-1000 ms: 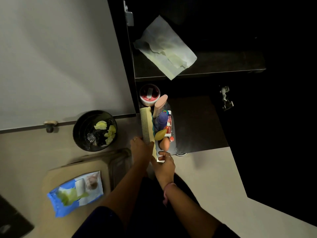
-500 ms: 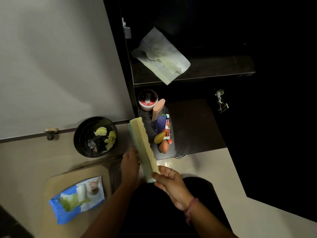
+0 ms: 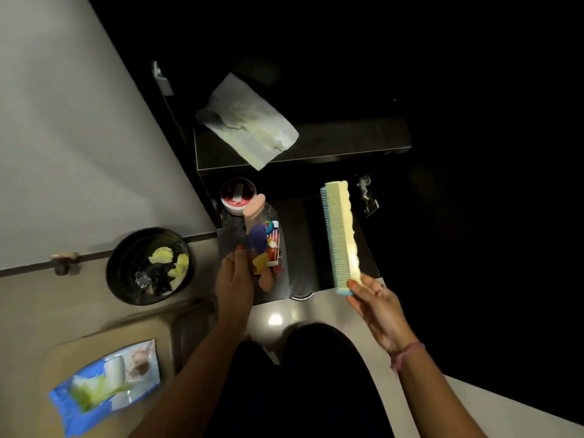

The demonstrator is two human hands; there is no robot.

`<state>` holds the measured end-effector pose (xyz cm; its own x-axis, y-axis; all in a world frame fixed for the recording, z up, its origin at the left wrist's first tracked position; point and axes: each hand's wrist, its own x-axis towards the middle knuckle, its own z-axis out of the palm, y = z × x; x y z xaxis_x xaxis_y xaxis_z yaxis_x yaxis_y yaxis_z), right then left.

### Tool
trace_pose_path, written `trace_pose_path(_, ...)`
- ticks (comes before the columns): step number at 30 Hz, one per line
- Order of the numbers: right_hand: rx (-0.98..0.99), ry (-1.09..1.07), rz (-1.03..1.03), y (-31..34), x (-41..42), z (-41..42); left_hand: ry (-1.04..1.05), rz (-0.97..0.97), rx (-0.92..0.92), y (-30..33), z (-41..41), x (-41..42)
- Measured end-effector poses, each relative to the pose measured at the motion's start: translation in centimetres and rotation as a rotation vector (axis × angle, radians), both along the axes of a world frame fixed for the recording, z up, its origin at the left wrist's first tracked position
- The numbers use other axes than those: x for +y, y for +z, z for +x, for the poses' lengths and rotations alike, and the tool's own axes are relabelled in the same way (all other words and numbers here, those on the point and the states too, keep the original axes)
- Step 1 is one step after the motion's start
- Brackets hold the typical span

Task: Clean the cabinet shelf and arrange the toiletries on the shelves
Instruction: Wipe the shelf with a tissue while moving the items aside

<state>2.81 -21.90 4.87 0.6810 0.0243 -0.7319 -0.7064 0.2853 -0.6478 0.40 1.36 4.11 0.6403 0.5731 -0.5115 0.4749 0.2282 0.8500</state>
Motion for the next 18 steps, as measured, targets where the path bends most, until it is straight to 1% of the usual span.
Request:
trace_pose_path(2,0.05,-0.023,-0.055,-1.9,-0.5,2.6,-0.017,0.066,-0.052,0.9,0.7,-0.2)
trace_pose_path(5,0.118,-0.052,-0.168,-4.4,-0.4,6.0,-0.053,0.264,-0.089,1.9,1.7,0.1)
trace_pose_path(8,0.111,-0.13,-0.289,-6.2,0.5,8.3,-0.084,0.424,-0.116,2.3,2.9,1.1)
trace_pose_path(11,0.106,-0.216,-0.541,-7.7,1.1,9.4,-0.186,0.527,-0.116,2.5,4.9,2.1)
trace_pose_path(13,0.113,-0.211,-0.681,-8.1,1.8,9.6,-0.276,0.582,-0.052,2.5,6.9,2.6)
trace_pose_path(15,0.09,-0.187,-0.764,-7.9,2.4,9.4,-0.319,0.625,0.033,2.5,8.7,2.7)
trace_pose_path(18,0.0,-0.19,-0.808,-7.9,3.0,8.6,-0.351,0.573,0.193,3.8,11.5,2.3)
